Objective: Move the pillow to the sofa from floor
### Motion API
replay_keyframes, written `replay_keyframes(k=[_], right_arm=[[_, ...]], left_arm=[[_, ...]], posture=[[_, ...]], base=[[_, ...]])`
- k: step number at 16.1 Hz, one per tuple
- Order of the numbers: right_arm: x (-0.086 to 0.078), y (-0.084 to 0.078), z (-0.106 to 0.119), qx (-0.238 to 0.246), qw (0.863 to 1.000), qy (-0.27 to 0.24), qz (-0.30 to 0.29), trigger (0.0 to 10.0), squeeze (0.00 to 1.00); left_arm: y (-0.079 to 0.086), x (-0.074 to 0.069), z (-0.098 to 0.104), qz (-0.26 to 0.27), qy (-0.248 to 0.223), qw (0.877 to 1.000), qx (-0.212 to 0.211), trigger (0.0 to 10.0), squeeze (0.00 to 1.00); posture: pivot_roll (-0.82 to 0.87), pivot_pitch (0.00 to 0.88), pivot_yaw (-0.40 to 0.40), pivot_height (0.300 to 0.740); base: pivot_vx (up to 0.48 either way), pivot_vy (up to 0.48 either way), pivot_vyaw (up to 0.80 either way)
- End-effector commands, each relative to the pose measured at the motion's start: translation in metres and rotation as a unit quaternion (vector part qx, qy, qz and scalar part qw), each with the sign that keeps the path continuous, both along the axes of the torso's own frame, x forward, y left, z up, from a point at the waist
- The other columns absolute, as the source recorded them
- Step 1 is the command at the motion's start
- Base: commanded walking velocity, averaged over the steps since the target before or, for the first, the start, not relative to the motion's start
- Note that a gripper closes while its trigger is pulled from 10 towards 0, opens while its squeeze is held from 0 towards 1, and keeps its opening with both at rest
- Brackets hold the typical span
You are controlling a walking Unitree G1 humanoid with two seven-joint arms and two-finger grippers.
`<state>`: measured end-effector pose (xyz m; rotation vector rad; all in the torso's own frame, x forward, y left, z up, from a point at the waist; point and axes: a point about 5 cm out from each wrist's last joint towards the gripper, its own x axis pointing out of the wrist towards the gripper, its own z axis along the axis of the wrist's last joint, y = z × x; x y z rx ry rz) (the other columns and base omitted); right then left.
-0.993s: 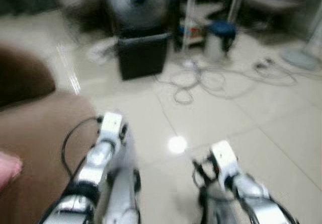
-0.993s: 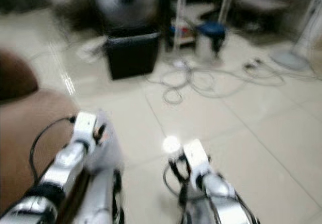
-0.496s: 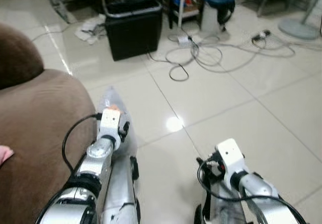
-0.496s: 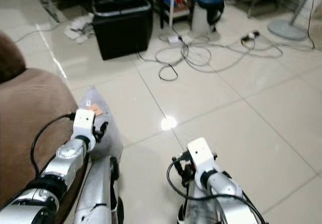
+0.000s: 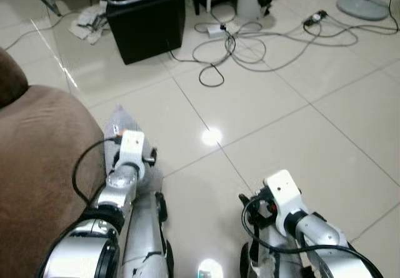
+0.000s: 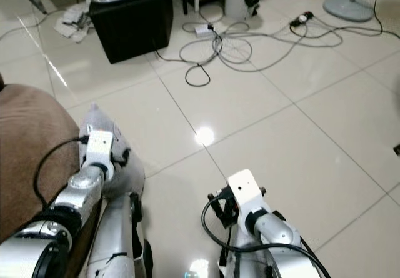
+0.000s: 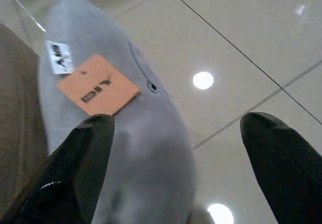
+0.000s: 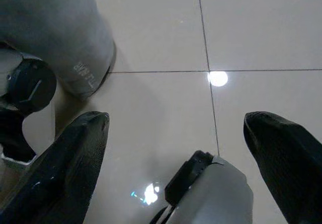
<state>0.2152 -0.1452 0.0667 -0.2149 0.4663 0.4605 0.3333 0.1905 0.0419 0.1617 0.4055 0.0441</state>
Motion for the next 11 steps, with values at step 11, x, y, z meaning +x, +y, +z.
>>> replay_keyframes(k=[11], right_arm=[[-0.026, 0.022, 0.015, 0.025, 0.992, 0.031, 0.117, 10.0, 0.00]], left_arm=[[0.039, -0.032, -0.031, 0.142, 0.069, 0.987, 0.010, 10.0, 1.00]], posture=[[-0.13, 0.189, -0.018, 0.537]], base=[[0.000, 0.000, 0.00]])
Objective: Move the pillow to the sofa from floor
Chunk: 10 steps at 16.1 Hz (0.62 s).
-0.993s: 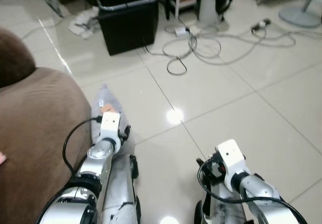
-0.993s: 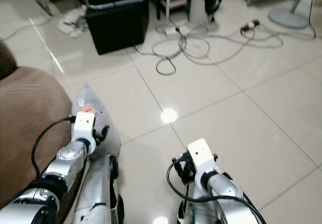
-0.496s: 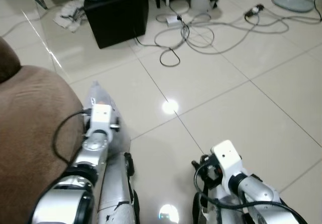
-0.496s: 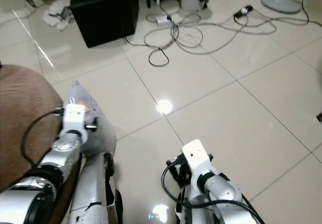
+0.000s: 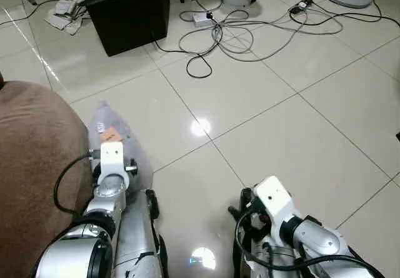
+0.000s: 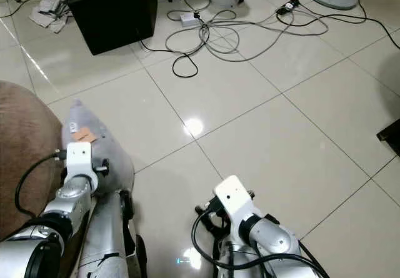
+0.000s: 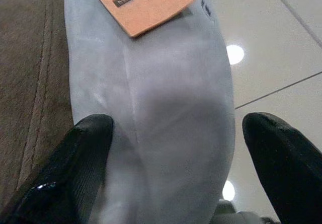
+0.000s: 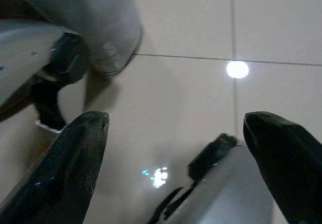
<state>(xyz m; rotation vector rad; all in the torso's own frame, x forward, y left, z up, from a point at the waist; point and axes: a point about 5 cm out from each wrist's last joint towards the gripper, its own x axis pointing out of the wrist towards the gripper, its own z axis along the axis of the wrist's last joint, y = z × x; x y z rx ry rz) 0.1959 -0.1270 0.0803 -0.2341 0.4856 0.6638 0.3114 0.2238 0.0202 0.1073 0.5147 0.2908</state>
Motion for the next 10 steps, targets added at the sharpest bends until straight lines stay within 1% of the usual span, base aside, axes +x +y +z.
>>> replay_keyframes(k=[1, 2, 3, 5, 7, 8, 9, 10], right_arm=[[-0.010, 0.006, 0.003, 0.025, 0.999, 0.014, 0.033, 10.0, 0.00], [-0.019, 0.013, 0.005, 0.034, 0.996, 0.019, 0.082, 10.0, 0.00], [-0.024, 0.017, 0.009, 0.043, 0.993, 0.020, 0.113, 10.0, 0.00], [-0.025, 0.019, 0.015, 0.052, 0.991, 0.014, 0.126, 10.0, 0.00], [-0.023, 0.016, 0.016, 0.052, 0.991, 0.012, 0.123, 10.0, 0.00], [-0.024, 0.015, 0.016, 0.051, 0.991, 0.012, 0.123, 10.0, 0.00], [-0.023, 0.013, 0.016, 0.057, 0.992, 0.016, 0.113, 10.0, 0.00], [-0.023, 0.012, 0.016, 0.059, 0.992, 0.018, 0.111, 10.0, 0.00]], left_arm=[[0.009, -0.012, -0.011, 0.019, 0.028, 0.999, 0.018, 10.0, 1.00], [0.014, -0.016, -0.013, 0.030, 0.034, 0.998, 0.033, 10.0, 1.00], [0.017, -0.019, -0.015, 0.033, 0.038, 0.998, 0.042, 10.0, 1.00], [0.017, -0.022, -0.018, 0.033, 0.044, 0.997, 0.047, 10.0, 1.00], [0.012, -0.024, -0.021, 0.017, 0.053, 0.997, 0.045, 10.0, 1.00], [0.010, -0.024, -0.022, 0.011, 0.054, 0.997, 0.049, 10.0, 0.84], [0.009, -0.025, -0.023, 0.011, 0.057, 0.997, 0.046, 1.6, 0.00], [0.009, -0.026, -0.024, 0.012, 0.058, 0.997, 0.045, 0.0, 0.00]], posture=[[-0.13, 0.187, -0.020, 0.537], [-0.14, 0.175, -0.030, 0.537], [-0.14, 0.169, -0.035, 0.537], [-0.15, 0.168, -0.044, 0.537], [-0.15, 0.168, -0.054, 0.537], [-0.15, 0.168, -0.056, 0.537], [-0.15, 0.167, -0.059, 0.537], [-0.15, 0.167, -0.059, 0.537]], base=[[0.000, 0.000, 0.00], [0.000, 0.000, 0.00], [0.000, 0.000, 0.00], [0.000, 0.000, 0.00], [0.000, 0.000, 0.00], [0.000, 0.000, 0.00], [0.000, 0.000, 0.00], [0.000, 0.000, 0.00]])
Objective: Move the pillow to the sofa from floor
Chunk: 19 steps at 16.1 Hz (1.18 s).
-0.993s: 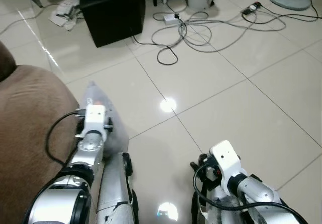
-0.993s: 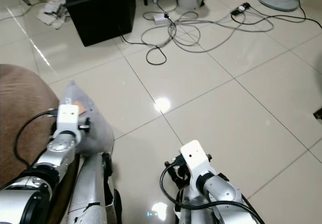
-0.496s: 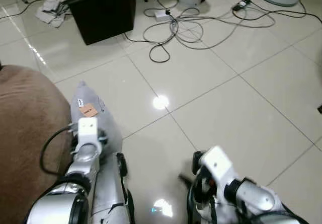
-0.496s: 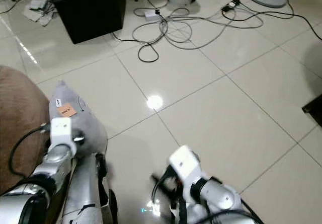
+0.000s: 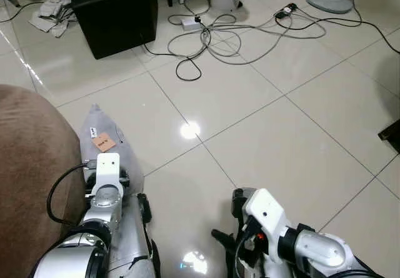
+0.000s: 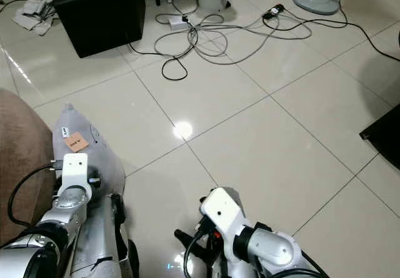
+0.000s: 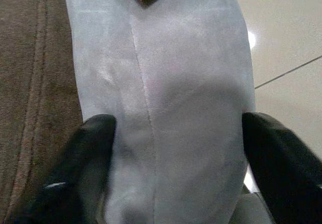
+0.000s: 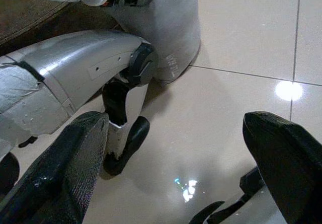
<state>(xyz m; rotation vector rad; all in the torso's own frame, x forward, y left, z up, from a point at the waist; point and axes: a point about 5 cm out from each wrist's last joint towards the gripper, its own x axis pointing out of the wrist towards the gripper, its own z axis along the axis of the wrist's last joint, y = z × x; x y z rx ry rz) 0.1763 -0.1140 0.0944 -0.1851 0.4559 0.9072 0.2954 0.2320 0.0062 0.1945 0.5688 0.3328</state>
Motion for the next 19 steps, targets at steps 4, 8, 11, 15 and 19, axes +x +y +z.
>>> replay_keyframes(k=[4, 8, 11, 15, 19], right_arm=[[-0.0022, -0.0019, -0.0005, 0.003, 1.000, 0.006, 0.004, 10.0, 0.00], [-0.0050, 0.0008, -0.0015, 0.001, 1.000, 0.006, 0.007, 10.0, 0.00], [-0.0038, 0.0013, -0.0022, 0.001, 1.000, 0.005, 0.009, 10.0, 0.00], [-0.0011, 0.0007, -0.0024, -0.001, 1.000, 0.001, 0.007, 10.0, 0.00], [0.0008, 0.0007, -0.0028, -0.003, 1.000, -0.003, 0.006, 10.0, 0.00]], left_arm=[[0.0020, -0.0126, -0.0124, -0.002, 0.030, 1.000, -0.005, 0.0, 0.00], [0.0055, -0.0158, -0.0145, -0.004, 0.041, 0.999, 0.000, 0.0, 0.00], [0.0057, -0.0144, -0.0130, -0.004, 0.035, 0.999, -0.003, 0.0, 0.00], [0.0043, -0.0115, -0.0109, -0.012, 0.031, 0.999, -0.006, 0.0, 0.00], [0.0042, -0.0096, -0.0091, -0.014, 0.026, 1.000, -0.008, 0.0, 0.00]], posture=[[-0.14, 0.176, -0.059, 0.537], [-0.14, 0.173, -0.058, 0.537], [-0.14, 0.169, -0.058, 0.537], [-0.13, 0.167, -0.055, 0.537], [-0.13, 0.165, -0.051, 0.537]], base=[[0.000, 0.000, 0.00], [0.000, 0.000, 0.00], [0.000, 0.000, 0.00], [0.000, 0.000, 0.00], [0.000, 0.000, 0.00]])
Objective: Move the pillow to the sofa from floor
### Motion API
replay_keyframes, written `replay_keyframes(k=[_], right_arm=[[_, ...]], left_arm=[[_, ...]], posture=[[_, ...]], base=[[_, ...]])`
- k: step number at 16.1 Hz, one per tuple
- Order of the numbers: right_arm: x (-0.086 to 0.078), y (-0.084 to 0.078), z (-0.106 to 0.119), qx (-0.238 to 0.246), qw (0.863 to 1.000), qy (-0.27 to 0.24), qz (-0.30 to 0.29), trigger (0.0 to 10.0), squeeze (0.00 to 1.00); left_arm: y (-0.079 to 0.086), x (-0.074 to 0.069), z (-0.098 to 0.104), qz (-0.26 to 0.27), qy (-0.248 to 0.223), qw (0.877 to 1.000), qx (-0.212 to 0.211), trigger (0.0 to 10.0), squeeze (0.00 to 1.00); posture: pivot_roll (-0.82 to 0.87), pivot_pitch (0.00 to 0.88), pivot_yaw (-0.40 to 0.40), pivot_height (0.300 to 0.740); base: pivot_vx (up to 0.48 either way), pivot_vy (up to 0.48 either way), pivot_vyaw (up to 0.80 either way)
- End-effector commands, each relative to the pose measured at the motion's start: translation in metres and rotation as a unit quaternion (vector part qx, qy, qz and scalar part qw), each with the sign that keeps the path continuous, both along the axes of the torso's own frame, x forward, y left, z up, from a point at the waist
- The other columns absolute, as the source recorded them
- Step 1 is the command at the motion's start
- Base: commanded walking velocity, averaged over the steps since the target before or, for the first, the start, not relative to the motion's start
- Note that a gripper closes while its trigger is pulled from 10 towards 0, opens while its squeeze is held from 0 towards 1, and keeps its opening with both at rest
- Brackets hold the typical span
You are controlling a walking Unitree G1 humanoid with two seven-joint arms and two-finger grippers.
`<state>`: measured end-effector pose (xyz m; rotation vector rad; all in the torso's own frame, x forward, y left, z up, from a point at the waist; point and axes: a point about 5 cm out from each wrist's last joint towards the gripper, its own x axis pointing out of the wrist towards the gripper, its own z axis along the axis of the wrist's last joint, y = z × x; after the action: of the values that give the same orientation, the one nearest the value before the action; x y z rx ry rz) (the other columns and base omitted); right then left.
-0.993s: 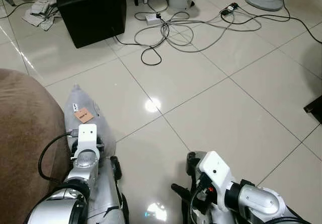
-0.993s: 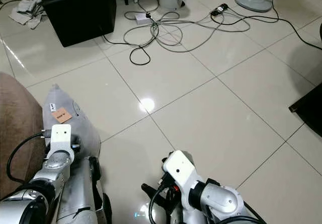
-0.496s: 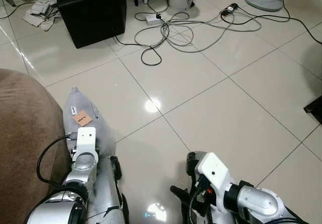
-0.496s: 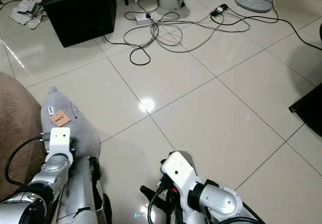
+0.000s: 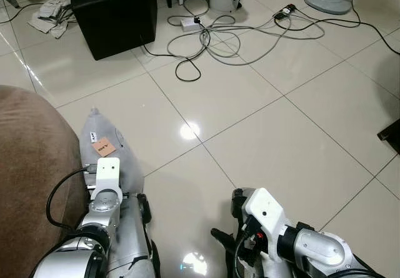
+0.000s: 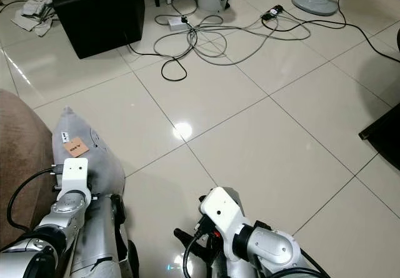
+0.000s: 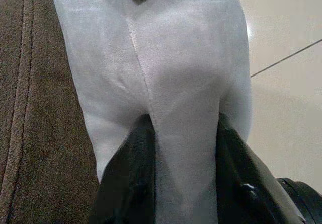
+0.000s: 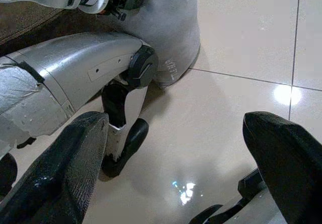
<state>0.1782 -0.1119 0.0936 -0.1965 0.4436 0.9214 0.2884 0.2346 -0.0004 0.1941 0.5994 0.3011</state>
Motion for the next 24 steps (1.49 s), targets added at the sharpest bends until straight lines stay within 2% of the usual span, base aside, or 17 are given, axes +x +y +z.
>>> replay_keyframes(k=[1, 3, 6, 7, 8, 9, 10, 12, 14, 16, 18, 19, 20, 21, 22, 23, 24], right_arm=[[0.001, -0.002, -0.004, -0.002, 1.000, 0.003, -0.002, 10.0, 0.00], [0.003, -0.001, -0.005, -0.004, 1.000, 0.001, -0.003, 10.0, 0.00], [0.017, -0.001, -0.015, -0.014, 1.000, -0.013, -0.012, 10.0, 0.00], [0.017, -0.001, -0.015, -0.014, 1.000, -0.013, -0.012, 10.0, 0.00], [0.033, -0.004, -0.021, -0.028, 0.999, -0.030, -0.027, 10.0, 0.00], [0.039, -0.006, -0.022, -0.032, 0.998, -0.036, -0.034, 10.0, 0.00], [0.056, -0.012, -0.019, -0.032, 0.995, -0.056, -0.070, 10.0, 0.00], [0.066, -0.014, -0.015, -0.026, 0.993, -0.067, -0.098, 10.0, 0.00], [0.090, -0.018, -0.011, -0.006, 0.980, -0.093, -0.175, 10.0, 0.00], [0.105, -0.019, -0.006, 0.023, 0.965, -0.108, -0.239, 10.0, 0.00], [0.110, -0.020, -0.003, 0.048, 0.957, -0.104, -0.267, 10.0, 0.00], [0.113, -0.021, -0.001, 0.044, 0.953, -0.112, -0.278, 10.0, 0.00], [0.119, -0.022, 0.005, 0.028, 0.948, -0.137, -0.285, 10.0, 0.00], [0.121, -0.026, 0.011, 0.027, 0.942, -0.152, -0.299, 10.0, 0.00], [0.124, -0.030, 0.016, 0.035, 0.935, -0.160, -0.315, 10.0, 0.00], [0.127, -0.033, 0.021, 0.038, 0.929, -0.172, -0.326, 10.0, 0.00], [0.132, -0.033, 0.028, 0.053, 0.924, -0.183, -0.333, 10.0, 0.00]], left_arm=[[0.001, -0.002, -0.002, -0.002, 0.008, 1.000, -0.004, 0.0, 0.00], [0.000, -0.001, -0.001, -0.004, 0.004, 1.000, -0.007, 0.0, 0.00], [-0.011, 0.007, 0.003, -0.023, -0.009, 1.000, -0.018, 0.0, 0.00], [-0.011, 0.007, 0.003, -0.023, -0.009, 1.000, -0.018, 0.0, 0.00], [-0.020, 0.013, 0.007, -0.042, -0.021, 0.999, -0.026, 0.0, 0.00], [-0.023, 0.016, 0.009, -0.047, -0.025, 0.998, -0.029, 0.0, 0.00], [-0.031, 0.025, 0.018, -0.064, -0.049, 0.996, -0.041, 0.0, 0.00], [-0.036, 0.030, 0.023, -0.078, -0.066, 0.994, -0.048, 0.0, 0.00], [-0.050, 0.045, 0.041, -0.107, -0.118, 0.985, -0.072, 0.0, 0.00], [-0.063, 0.054, 0.061, -0.153, -0.182, 0.967, -0.089, 0.0, 0.00], [-0.068, 0.059, 0.073, -0.169, -0.218, 0.957, -0.091, 0.0, 0.00], [-0.068, 0.059, 0.084, -0.175, -0.254, 0.947, -0.092, 0.0, 0.00], [-0.068, 0.054, 0.110, -0.173, -0.324, 0.923, -0.113, 0.0, 0.00], [-0.070, 0.041, 0.130, -0.175, -0.374, 0.902, -0.130, 0.0, 0.00], [-0.072, 0.033, 0.138, -0.176, -0.392, 0.891, -0.142, 0.0, 0.00], [-0.074, 0.029, 0.140, -0.185, -0.397, 0.887, -0.146, 10.0, 0.00], [-0.072, 0.026, 0.134, -0.189, -0.383, 0.893, -0.143, 10.0, 0.00]], posture=[[-0.12, 0.156, -0.047, 0.537], [-0.11, 0.149, -0.045, 0.537], [-0.06, 0.058, -0.011, 0.537], [-0.06, 0.058, -0.011, 0.537], [-0.04, 0.007, 0.011, 0.537], [-0.04, 0.007, 0.011, 0.537], [-0.03, 0.000, 0.037, 0.537], [-0.03, 0.000, 0.039, 0.537], [-0.02, 0.000, 0.066, 0.537], [-0.01, 0.000, 0.062, 0.537], [-0.01, 0.000, 0.054, 0.537], [0.00, 0.000, 0.043, 0.537], [0.00, 0.000, 0.036, 0.537], [0.01, 0.000, 0.036, 0.537], [0.01, 0.000, 0.040, 0.542], [0.02, 0.000, 0.034, 0.552], [0.03, 0.000, 0.019, 0.567]], base=[[0.000, 0.000, 0.00], [0.000, 0.000, 0.00], [0.000, 0.000, 0.00], [0.000, 0.000, 0.00], [0.000, 0.000, 0.00], [0.000, 0.000, 0.00], [0.000, 0.000, 0.00], [0.000, 0.000, 0.00], [0.000, 0.000, 0.00], [0.000, 0.000, 0.00], [0.000, 0.000, 0.00], [0.000, 0.000, 0.00], [0.000, 0.000, 0.00], [0.000, 0.000, 0.00], [0.000, 0.000, 0.00], [0.000, 0.000, 0.00], [0.000, 0.000, 0.00]])
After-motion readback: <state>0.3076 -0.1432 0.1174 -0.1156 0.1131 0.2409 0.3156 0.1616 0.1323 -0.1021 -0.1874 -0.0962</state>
